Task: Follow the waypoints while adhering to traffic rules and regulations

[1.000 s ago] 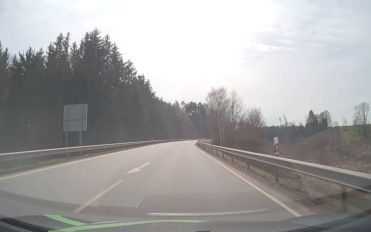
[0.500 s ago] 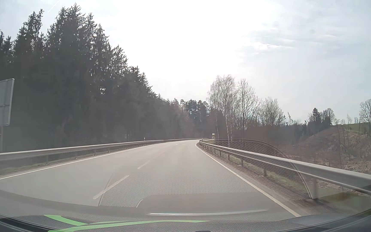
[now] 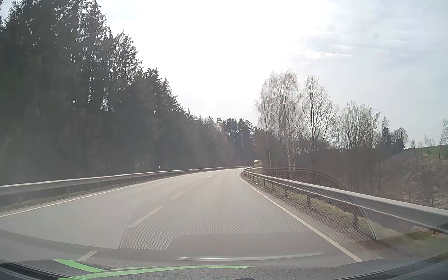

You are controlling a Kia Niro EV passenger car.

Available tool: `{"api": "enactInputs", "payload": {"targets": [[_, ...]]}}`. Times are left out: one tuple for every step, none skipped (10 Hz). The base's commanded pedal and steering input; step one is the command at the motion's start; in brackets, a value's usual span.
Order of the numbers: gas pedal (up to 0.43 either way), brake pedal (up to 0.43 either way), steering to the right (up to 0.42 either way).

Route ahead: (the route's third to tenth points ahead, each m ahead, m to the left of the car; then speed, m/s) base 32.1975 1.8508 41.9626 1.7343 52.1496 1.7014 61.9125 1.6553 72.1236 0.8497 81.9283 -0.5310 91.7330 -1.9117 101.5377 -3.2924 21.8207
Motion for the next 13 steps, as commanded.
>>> {"api": "enactInputs", "payload": {"targets": [[0.287,0.000,0.000],[0.287,0.000,0.000],[0.287,0.000,0.001],[0.287,0.000,0.001],[0.287,0.000,0.001],[0.287,0.000,0.001],[0.299,0.000,0.002],[0.299,0.000,0.002],[0.299,0.000,0.004],[0.299,0.000,0.005],[0.299,0.000,0.006],[0.299,0.000,0.006],[0.299,0.000,0.006]]}}
